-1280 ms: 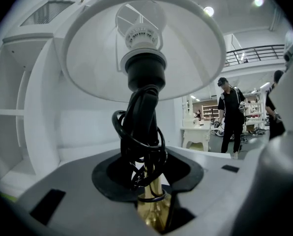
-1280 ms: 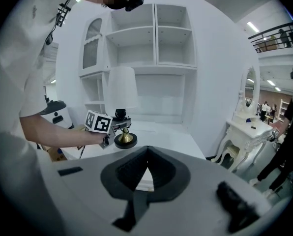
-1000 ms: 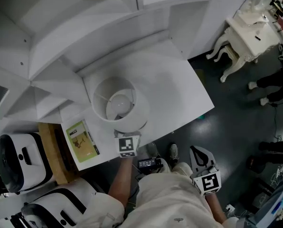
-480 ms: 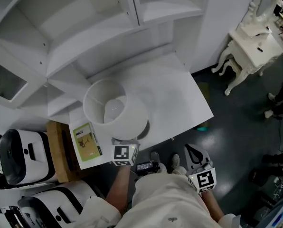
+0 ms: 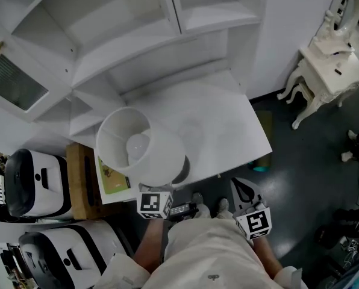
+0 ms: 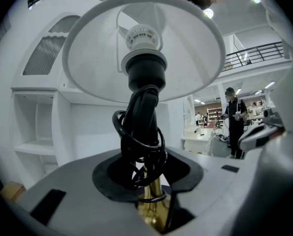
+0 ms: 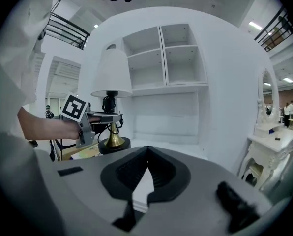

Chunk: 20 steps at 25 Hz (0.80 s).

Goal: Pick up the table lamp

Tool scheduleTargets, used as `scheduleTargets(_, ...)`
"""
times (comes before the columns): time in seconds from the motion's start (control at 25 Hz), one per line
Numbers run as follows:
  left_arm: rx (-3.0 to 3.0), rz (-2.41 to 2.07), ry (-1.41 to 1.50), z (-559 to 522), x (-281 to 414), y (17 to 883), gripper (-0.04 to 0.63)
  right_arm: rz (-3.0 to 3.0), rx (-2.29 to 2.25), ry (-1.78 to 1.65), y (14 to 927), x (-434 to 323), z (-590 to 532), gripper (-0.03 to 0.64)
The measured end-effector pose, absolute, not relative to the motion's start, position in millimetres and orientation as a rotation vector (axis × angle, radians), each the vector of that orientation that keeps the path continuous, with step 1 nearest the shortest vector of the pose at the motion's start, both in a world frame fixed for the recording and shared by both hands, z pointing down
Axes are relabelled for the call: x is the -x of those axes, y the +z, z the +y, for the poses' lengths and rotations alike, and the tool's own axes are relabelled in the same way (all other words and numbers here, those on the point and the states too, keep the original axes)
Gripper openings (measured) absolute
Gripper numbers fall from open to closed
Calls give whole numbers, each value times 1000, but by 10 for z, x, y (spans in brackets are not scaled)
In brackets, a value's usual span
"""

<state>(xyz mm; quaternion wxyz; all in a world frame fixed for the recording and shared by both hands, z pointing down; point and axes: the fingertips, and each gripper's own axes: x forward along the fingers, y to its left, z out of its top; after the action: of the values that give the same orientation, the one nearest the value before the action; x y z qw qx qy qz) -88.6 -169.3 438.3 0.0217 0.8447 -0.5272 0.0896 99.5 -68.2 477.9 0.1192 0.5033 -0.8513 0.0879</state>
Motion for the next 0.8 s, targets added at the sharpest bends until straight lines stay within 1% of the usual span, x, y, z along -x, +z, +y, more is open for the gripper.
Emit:
scheduleTargets(0.48, -2498, -1801, 214, -972, 817, 4262, 153, -2612, -1242, 238, 4822, -959, -459, 12)
scheduleTargets(0.8, -2466, -1859, 221, -526, 1078, 4192, 152, -2636, -1228, 189, 4755, -784, -368, 12)
